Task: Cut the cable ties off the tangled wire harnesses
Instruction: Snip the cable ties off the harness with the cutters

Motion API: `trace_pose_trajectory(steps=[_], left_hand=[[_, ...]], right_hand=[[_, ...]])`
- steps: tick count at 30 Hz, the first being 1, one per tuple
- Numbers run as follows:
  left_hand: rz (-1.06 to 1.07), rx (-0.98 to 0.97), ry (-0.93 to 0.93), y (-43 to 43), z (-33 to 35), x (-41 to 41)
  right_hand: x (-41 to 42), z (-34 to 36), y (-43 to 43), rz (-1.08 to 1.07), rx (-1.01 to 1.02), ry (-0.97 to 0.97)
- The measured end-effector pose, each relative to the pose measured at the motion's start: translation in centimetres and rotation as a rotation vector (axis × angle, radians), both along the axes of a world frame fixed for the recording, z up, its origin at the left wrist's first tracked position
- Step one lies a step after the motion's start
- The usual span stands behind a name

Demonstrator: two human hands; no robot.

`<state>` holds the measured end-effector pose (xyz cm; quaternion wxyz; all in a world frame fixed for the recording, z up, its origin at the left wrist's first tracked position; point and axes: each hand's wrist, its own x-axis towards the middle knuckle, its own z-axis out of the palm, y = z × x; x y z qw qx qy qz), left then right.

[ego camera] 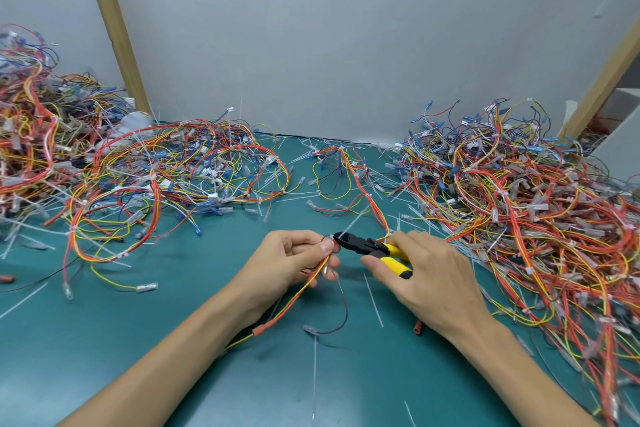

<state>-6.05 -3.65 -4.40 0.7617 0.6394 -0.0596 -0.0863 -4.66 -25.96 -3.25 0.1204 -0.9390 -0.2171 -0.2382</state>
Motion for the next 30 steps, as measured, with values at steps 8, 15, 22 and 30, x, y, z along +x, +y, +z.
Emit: trace_pose_trajectory(steps=[8,15,22,30], left_hand=[[-0.002,-0.006,0.003,0.0,0.1,-0.1],[0.009,0.109,-0.040,-0.1,0.7,-0.3],[0.040,0.373,-0.218,1.1,0.9,0.0],[0.078,0.885,-0.441,2.2,1.3,-0.7]], right_hand=[[0.1,-0.2,0.1,-0.013,0.006,0.082],[-0.1,-0.2,0.2,-0.036,0.110,0.144],[1.3,-0.6,-1.2,-0.127,0.353,0.104],[2.8,-1.0,-1.7,-0.088,0.878,0.305]])
